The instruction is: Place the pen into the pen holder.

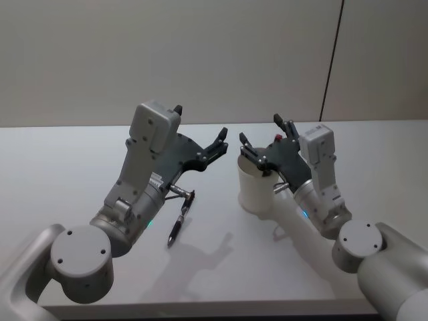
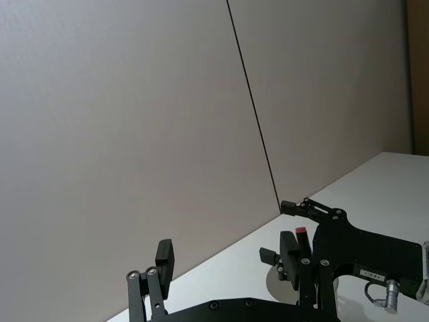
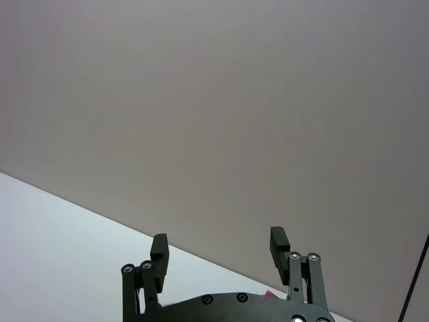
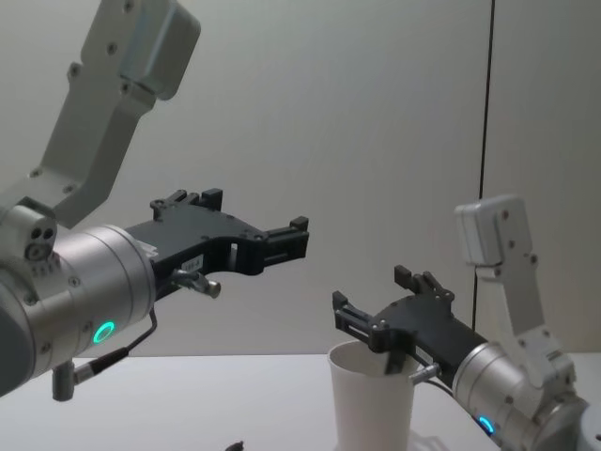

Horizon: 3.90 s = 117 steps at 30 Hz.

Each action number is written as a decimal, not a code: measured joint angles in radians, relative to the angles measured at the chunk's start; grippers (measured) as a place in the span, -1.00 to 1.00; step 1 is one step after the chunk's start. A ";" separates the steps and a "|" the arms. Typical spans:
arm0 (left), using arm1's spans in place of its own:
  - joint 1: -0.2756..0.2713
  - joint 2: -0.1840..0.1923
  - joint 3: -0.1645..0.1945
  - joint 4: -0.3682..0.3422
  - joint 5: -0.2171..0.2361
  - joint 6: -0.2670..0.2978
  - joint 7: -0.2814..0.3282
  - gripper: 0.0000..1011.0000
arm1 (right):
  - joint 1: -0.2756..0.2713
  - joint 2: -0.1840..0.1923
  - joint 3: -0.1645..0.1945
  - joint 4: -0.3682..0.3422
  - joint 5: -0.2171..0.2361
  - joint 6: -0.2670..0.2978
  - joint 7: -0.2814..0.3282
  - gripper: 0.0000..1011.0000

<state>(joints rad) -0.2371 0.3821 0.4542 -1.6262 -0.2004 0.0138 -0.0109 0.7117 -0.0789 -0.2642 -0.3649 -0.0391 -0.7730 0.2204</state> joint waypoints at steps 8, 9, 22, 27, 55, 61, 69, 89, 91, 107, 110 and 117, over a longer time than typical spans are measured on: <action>0.000 0.000 0.000 0.000 0.000 0.000 0.000 0.99 | -0.020 0.004 0.003 -0.041 0.008 0.014 0.003 0.98; 0.000 0.000 0.000 0.000 0.000 0.000 0.000 0.99 | -0.029 0.006 0.005 -0.059 0.012 0.021 0.003 0.98; 0.000 0.000 0.000 0.000 0.000 0.000 0.000 0.99 | -0.166 0.043 0.026 -0.349 0.077 0.170 -0.011 0.98; 0.000 0.000 0.000 0.000 0.000 0.000 0.000 0.99 | -0.234 0.066 0.039 -0.506 0.113 0.258 -0.026 0.98; 0.000 0.000 0.000 0.000 0.000 0.000 0.000 0.99 | -0.493 0.159 0.093 -1.012 0.124 0.574 -0.214 0.98; 0.000 0.000 0.000 0.000 0.000 0.000 0.000 0.99 | -0.525 0.172 0.104 -1.046 0.121 0.615 -0.250 0.98; 0.000 0.000 0.000 0.000 0.000 0.000 0.000 0.99 | -0.552 0.186 0.119 -1.068 0.120 0.656 -0.284 0.98; 0.000 0.000 0.000 0.000 0.000 0.000 0.000 0.99 | -0.574 0.205 0.142 -1.079 0.123 0.705 -0.318 0.98; 0.000 0.001 0.000 0.000 0.000 0.000 -0.001 0.99 | -0.576 0.205 0.143 -1.080 0.124 0.707 -0.319 0.98; 0.042 0.058 -0.038 -0.026 -0.101 0.049 -0.013 0.99 | -0.578 0.208 0.146 -1.081 0.124 0.714 -0.324 0.98; 0.050 0.068 -0.046 -0.028 -0.133 0.072 -0.013 0.99 | -0.579 0.208 0.147 -1.082 0.124 0.715 -0.324 0.98; 0.062 0.080 -0.062 -0.026 -0.210 0.140 -0.013 0.99 | -0.579 0.208 0.147 -1.082 0.124 0.716 -0.325 0.98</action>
<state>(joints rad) -0.1750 0.4625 0.3920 -1.6524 -0.4105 0.1535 -0.0244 0.1324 0.1295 -0.1169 -1.4466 0.0853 -0.0572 -0.1048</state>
